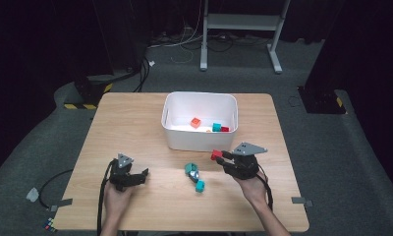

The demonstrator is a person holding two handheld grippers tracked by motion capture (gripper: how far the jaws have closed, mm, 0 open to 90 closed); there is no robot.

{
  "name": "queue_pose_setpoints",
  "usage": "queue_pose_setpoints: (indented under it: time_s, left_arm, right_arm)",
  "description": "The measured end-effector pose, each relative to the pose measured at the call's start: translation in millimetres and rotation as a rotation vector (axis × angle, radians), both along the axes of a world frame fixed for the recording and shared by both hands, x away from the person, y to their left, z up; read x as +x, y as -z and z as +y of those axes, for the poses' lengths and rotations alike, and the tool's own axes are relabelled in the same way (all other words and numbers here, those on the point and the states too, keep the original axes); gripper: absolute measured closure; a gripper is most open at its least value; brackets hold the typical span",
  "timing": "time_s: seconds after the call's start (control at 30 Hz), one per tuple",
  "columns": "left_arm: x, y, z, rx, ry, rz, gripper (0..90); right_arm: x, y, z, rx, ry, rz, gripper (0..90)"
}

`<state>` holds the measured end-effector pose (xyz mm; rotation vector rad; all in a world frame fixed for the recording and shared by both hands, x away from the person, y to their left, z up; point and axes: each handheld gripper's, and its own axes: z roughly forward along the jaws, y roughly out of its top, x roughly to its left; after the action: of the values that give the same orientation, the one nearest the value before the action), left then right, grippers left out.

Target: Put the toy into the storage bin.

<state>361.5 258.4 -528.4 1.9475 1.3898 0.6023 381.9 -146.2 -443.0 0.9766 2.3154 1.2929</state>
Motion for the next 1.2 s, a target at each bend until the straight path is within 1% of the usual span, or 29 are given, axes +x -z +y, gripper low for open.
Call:
queue_pose_setpoints:
  time_s: [0.5,0.57,0.63,0.8,1.0,1.2]
  left_arm:
    - [0.0,0.0,0.0,0.001,0.000,0.000,16.9]
    - [0.0,0.0,0.0,0.000,0.000,0.000,16.9]
    - [0.0,0.0,0.0,0.000,0.000,0.000,16.9]
    - [0.0,0.0,0.0,0.001,0.000,0.000,16.9]
    - [0.0,0.0,0.0,0.000,0.000,0.000,16.9]
    - [0.0,0.0,0.0,0.000,0.000,0.000,16.9]
  right_arm:
    - [6.2,-26.5,-3.8,0.007,-0.006,-0.015,65.1]
    - [6.7,-30.7,-4.1,0.015,-0.006,-0.016,65.1]
    - [7.7,-35.0,-4.3,0.013,-0.008,-0.026,65.1]
    - [12.4,-45.9,-3.5,0.019,-0.015,-0.021,65.1]
    - [15.7,-60.7,-1.6,0.020,-0.018,-0.047,65.1]
    - [22.3,-72.2,0.2,0.035,-0.021,-0.052,65.1]
